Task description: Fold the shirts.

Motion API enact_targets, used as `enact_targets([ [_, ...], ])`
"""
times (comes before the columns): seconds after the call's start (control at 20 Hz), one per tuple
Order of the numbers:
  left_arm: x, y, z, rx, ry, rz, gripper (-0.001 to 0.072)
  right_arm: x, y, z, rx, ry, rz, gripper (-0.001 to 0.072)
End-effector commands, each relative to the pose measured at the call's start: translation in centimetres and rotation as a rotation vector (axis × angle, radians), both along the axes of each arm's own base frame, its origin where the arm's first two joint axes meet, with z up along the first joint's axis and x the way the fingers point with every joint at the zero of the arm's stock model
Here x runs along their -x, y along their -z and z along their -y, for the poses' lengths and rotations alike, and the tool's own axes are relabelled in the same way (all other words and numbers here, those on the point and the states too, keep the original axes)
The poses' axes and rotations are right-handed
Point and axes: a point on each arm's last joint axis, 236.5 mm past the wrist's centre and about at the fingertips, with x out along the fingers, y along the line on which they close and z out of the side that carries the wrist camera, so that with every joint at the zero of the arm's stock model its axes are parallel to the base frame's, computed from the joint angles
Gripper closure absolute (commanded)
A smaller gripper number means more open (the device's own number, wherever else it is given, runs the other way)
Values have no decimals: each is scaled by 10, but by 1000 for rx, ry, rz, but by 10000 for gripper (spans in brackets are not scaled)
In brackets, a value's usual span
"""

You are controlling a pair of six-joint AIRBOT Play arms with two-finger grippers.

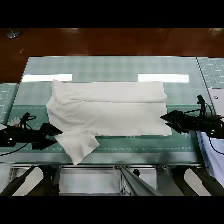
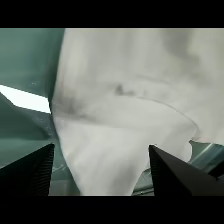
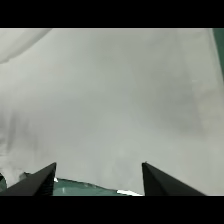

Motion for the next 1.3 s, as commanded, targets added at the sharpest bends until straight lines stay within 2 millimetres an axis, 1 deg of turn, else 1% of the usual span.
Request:
enact_targets([
  [0.0,11,9,10,0,30,-23,3,-5,-5,-2,-22,14,19,90],
  [0.05,12,11,12,-4,41,-21,3,-5,-5,-2,-23,16,19,90],
  [0.1,8,10,17,4,40,-6,3,-5,-5,-3,-26,17,20,90],
  [0.2,-8,6,30,25,43,59,4,-7,-8,-4,-36,24,26,90],
  [0.25,-13,6,34,15,51,80,4,-10,-9,-2,-37,34,31,90],
  [0.3,-16,8,38,1,66,92,7,-14,-11,6,-26,54,39,90],
  [0.35,-15,10,42,-8,88,96,10,-17,-13,18,-5,79,40,90],
  [0.4,-13,11,46,-7,107,93,62,-17,-12,34,29,109,25,90],
  [0.45,-12,10,48,-5,126,96,397,-12,-7,52,69,135,-7,90],
  [0.5,-12,9,50,-1,139,107,657,-1,2,69,115,156,-61,90],
  [0.6,-11,8,51,4,159,119,670,34,24,90,213,141,-207,90],
  [0.65,-11,8,51,4,160,120,670,54,36,96,259,125,-295,90],
  [0.7,-11,8,50,3,160,121,671,67,45,93,271,132,-361,90],
  [0.8,-11,8,51,4,160,120,670,80,57,72,254,71,-397,90],
  [0.85,-11,8,51,4,160,120,670,82,60,63,246,45,-402,90],
  [0.9,-11,8,51,3,160,120,670,81,63,56,243,17,-402,90],
  [0.95,-11,8,51,3,160,120,670,75,65,50,234,9,-389,90],
  [1.0,-11,8,51,4,160,120,670,66,66,46,224,20,-369,90],
  [1.15,-11,8,51,3,165,126,670,31,66,33,188,47,-284,90],
  [1.25,-12,7,50,3,165,127,670,16,67,22,169,29,-275,92],
])
